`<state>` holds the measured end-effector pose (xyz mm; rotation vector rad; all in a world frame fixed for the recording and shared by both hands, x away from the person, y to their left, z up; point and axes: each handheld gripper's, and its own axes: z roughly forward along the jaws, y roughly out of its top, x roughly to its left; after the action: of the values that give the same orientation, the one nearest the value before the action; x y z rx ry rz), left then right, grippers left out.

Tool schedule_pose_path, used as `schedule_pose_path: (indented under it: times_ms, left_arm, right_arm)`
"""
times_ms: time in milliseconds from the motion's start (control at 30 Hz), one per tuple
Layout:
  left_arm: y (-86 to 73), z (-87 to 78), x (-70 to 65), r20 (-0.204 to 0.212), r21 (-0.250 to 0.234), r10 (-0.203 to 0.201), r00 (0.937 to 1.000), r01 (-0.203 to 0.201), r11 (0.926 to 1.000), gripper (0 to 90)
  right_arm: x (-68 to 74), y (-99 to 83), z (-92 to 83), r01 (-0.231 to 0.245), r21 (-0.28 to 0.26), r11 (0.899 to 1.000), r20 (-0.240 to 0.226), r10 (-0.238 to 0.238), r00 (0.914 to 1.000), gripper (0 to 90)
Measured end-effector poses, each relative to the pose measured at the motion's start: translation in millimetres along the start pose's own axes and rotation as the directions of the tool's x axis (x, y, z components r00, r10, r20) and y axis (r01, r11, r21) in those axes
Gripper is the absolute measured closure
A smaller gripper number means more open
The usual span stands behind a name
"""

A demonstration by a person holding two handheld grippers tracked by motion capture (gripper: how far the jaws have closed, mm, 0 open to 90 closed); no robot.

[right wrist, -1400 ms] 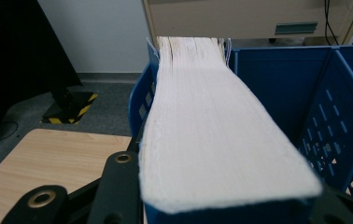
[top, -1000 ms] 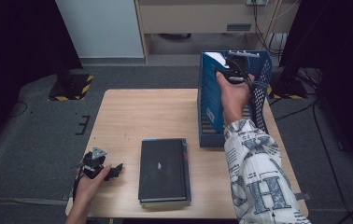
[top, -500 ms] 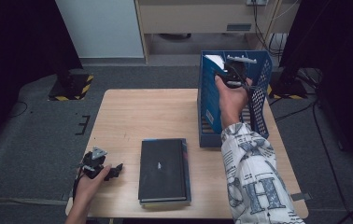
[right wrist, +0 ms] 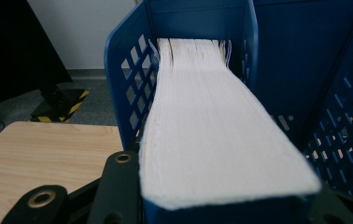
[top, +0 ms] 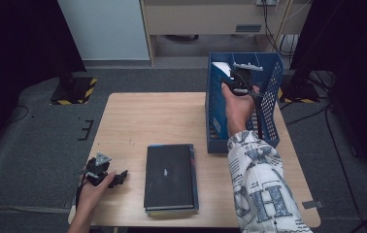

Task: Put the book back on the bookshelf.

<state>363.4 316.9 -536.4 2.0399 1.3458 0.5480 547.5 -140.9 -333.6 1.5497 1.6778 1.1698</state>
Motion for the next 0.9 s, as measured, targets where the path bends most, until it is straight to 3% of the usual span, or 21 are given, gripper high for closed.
schedule_pose_path:
  times_ms: [900]
  left_arm:
    - [0.0, 0.5, -0.3, 0.002, -0.002, -0.003, 1.0000, 0.003, 1.0000, 0.0]
  right_arm:
    - [-5.8, -11.1, -1.7, 0.018, -0.007, 1.000, 0.010, -0.018, 0.9998, 60.7]
